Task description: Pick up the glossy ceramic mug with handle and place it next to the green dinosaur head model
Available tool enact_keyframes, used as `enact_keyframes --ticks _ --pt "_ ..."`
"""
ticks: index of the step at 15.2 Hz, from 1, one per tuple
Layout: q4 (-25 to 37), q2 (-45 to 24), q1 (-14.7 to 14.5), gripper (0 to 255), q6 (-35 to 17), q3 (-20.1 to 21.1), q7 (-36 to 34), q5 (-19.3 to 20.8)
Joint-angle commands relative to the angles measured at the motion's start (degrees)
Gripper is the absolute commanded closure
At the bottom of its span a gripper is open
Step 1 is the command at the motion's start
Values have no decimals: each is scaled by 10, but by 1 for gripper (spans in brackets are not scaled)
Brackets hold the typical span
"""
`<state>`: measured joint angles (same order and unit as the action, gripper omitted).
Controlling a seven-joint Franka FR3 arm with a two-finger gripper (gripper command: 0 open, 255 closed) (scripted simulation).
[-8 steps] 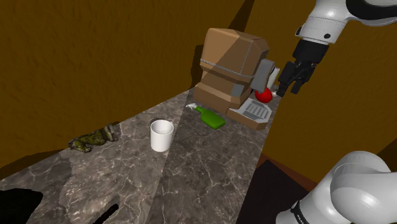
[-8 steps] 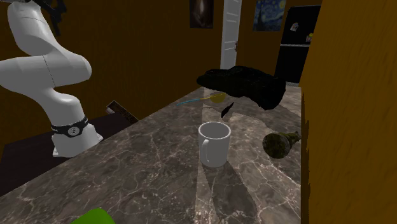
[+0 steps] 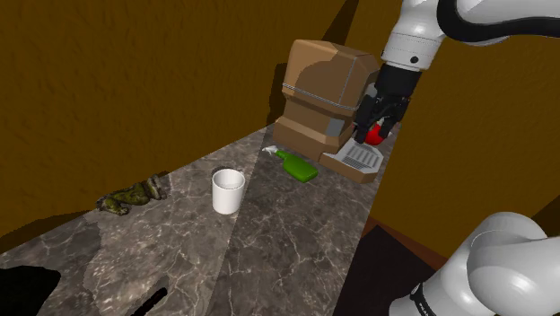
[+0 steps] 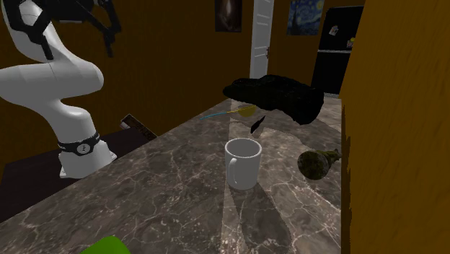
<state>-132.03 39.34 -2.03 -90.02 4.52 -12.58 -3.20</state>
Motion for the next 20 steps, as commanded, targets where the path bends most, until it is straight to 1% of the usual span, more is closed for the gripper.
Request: enact_keyframes --ticks 1,6,11,15,20 --pt "1 -30 -4 0 -29 17 -18 -7" --pt "26 -114 -13 0 -85 62 -69 -19" --pt "70 -209 -20 0 -132 105 -122 -16" --pt "119 -293 -27 0 -162 134 -167 0" --pt "196 -404 -41 0 -184 162 -227 36"
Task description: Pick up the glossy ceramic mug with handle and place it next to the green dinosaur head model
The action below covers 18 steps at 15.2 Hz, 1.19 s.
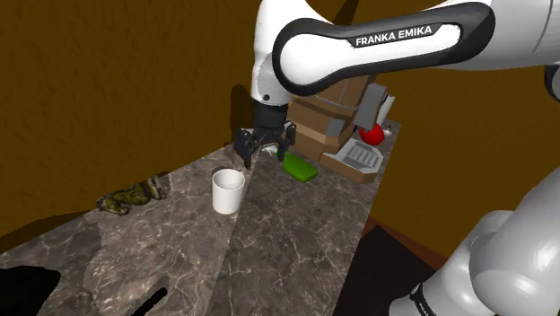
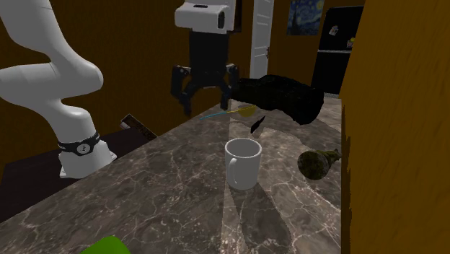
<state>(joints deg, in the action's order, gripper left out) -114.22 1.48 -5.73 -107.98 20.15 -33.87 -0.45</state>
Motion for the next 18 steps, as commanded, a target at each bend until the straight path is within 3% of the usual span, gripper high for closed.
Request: enact_keyframes --ticks 1,9,18 --pt "36 -49 -8 0 -7 9 -26 17" --pt "215 -241 -63 0 4 17 -107 90" --pt "178 -259 -65 0 -49 12 -113 98"
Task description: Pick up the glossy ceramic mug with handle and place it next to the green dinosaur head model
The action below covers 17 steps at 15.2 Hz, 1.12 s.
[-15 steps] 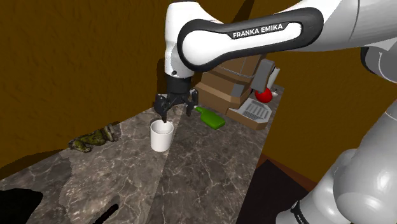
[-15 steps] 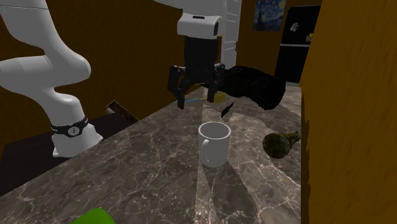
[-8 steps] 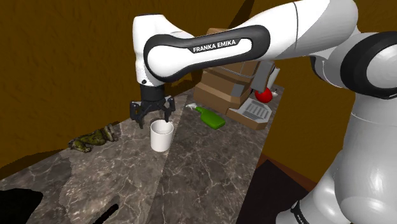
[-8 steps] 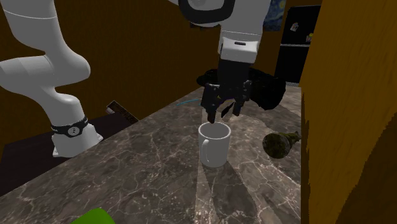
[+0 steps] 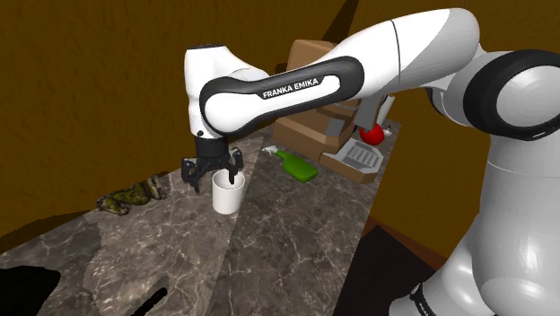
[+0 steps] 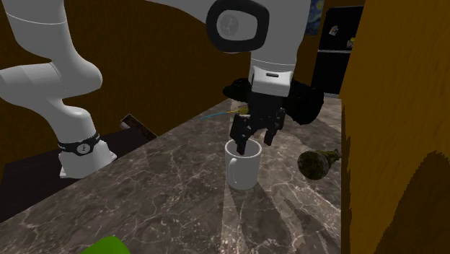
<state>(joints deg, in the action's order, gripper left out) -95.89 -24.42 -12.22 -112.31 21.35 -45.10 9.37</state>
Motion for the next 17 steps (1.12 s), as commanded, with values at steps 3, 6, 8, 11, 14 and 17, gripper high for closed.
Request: enact_keyframes --ticks 3,6,8,11,14,17 --pt "-5 0 0 0 -5 0 -1 0" --pt "-5 0 0 0 -5 0 -1 0" --pt "-5 0 0 255 -5 0 -1 0" --pt "-5 0 0 255 -5 0 -1 0" --pt "-5 0 0 255 -5 0 -1 0" --pt "-5 0 0 255 -5 0 -1 0"
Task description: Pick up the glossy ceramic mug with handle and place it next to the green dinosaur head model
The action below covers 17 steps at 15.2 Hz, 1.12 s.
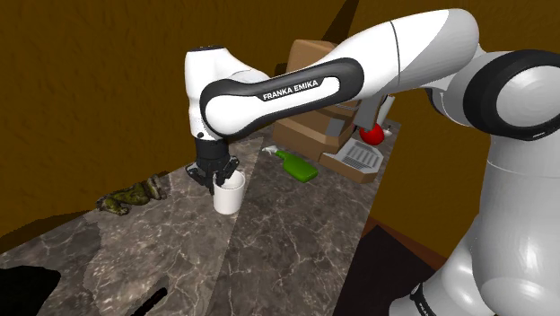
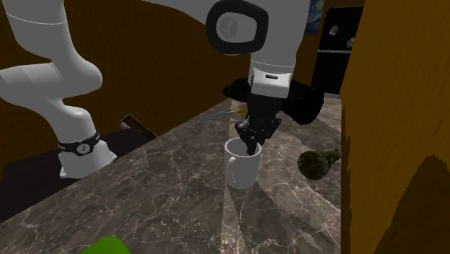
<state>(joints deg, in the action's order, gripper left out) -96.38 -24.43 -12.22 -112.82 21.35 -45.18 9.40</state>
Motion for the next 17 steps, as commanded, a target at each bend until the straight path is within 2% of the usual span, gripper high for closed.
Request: enact_keyframes --ticks 1,17 --pt "4 3 0 255 6 1 1 -1" --pt "82 36 1 255 115 8 11 -17"
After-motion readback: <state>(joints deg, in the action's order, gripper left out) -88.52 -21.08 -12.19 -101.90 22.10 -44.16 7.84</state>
